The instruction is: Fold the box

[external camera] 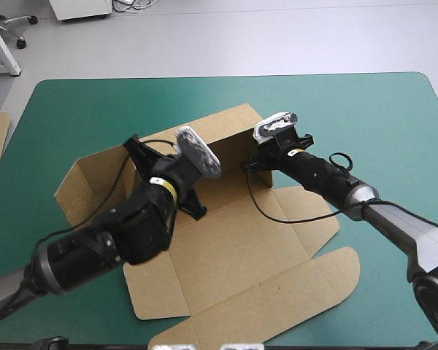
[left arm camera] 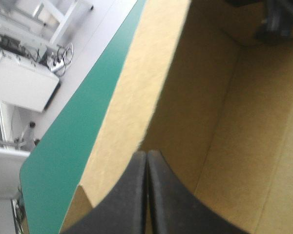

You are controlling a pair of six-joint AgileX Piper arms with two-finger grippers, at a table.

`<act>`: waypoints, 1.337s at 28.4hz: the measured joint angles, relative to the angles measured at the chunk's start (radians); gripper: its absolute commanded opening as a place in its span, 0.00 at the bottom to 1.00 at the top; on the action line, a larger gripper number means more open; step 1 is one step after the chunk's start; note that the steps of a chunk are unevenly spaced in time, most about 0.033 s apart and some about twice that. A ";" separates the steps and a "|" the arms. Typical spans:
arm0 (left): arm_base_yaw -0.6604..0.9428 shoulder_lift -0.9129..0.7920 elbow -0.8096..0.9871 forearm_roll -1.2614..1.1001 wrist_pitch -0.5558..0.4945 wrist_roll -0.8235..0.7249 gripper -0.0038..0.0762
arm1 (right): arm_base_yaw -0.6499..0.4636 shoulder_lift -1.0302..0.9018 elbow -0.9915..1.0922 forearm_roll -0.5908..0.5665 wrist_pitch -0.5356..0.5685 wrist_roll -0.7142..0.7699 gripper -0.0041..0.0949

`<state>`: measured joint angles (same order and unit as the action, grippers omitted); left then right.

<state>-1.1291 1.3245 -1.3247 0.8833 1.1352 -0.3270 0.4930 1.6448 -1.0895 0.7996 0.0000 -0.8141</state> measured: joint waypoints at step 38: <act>1.393 0.242 -0.142 -1.079 -0.190 0.613 0.04 | -0.107 -0.353 -0.061 -0.718 0.745 0.774 0.03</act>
<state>0.2642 1.5670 -1.4667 -0.1959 0.9452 0.2861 0.3864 1.2918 -1.1503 0.0818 0.7447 -0.0398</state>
